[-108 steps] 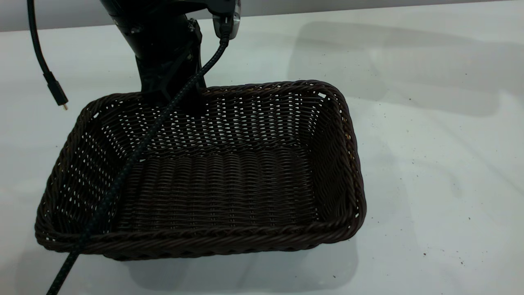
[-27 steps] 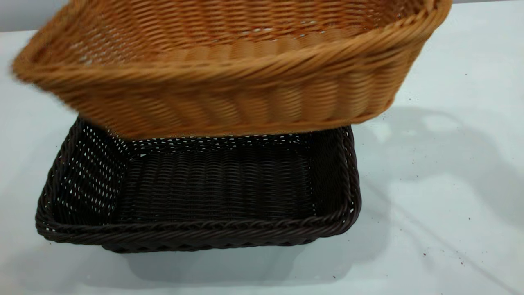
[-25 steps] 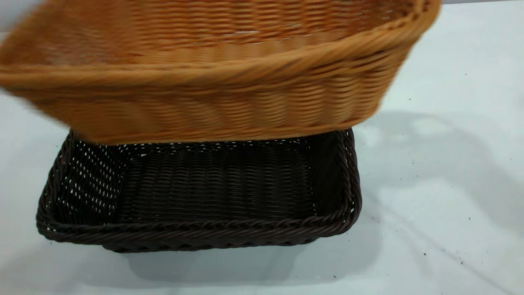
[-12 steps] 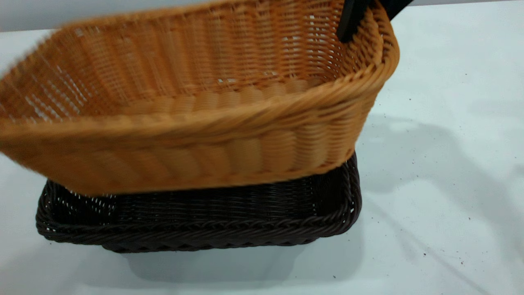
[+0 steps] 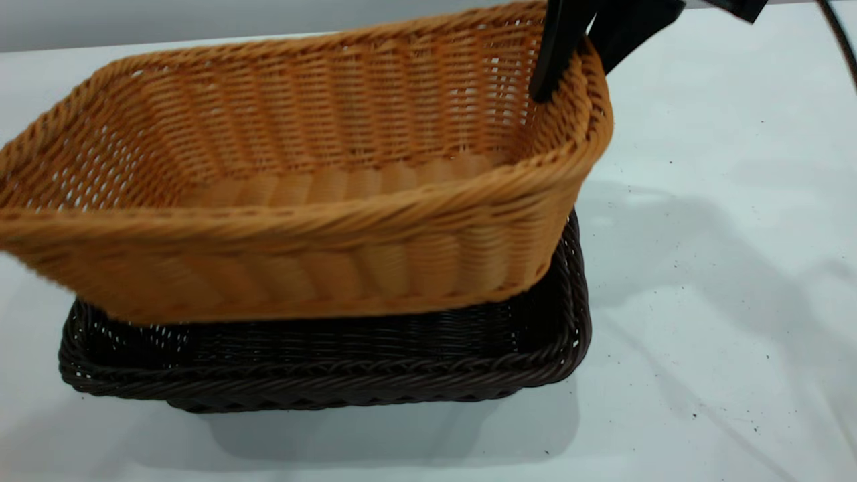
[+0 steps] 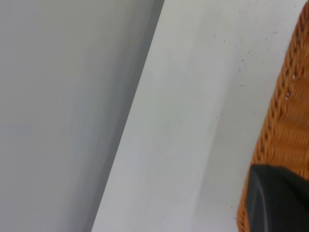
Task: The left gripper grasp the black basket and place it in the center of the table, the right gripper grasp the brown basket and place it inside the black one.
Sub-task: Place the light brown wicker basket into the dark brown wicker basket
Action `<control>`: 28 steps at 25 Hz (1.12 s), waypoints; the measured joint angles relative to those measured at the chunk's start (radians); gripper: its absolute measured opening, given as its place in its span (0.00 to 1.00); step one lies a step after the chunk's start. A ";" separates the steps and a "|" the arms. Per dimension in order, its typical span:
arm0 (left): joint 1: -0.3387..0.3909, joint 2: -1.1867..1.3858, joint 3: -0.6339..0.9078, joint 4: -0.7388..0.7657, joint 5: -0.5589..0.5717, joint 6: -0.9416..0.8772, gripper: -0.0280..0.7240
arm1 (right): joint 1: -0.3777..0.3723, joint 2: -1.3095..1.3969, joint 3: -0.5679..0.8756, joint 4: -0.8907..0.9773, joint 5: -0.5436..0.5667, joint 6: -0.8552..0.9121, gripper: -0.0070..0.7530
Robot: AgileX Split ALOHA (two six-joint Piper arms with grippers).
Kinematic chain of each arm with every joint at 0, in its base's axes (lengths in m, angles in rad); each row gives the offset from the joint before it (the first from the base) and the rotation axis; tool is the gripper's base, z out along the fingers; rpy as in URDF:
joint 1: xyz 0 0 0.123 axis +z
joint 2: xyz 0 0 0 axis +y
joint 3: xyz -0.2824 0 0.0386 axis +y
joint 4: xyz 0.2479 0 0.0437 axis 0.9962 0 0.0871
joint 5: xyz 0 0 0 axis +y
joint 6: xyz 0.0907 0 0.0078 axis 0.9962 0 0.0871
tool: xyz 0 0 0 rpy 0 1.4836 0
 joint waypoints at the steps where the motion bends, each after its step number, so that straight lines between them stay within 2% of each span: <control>1: 0.000 0.000 0.000 0.000 0.000 0.000 0.04 | 0.002 0.006 0.000 0.001 0.001 0.000 0.15; 20: 0.000 0.000 0.000 -0.002 -0.001 0.000 0.04 | 0.018 0.048 0.000 0.010 -0.022 -0.035 0.16; 23: 0.000 0.000 0.000 -0.001 -0.001 0.000 0.04 | 0.018 0.048 0.000 0.010 -0.022 -0.035 0.21; 28: 0.000 0.000 0.000 -0.001 -0.001 0.000 0.04 | 0.018 0.047 0.000 0.014 -0.023 -0.035 0.37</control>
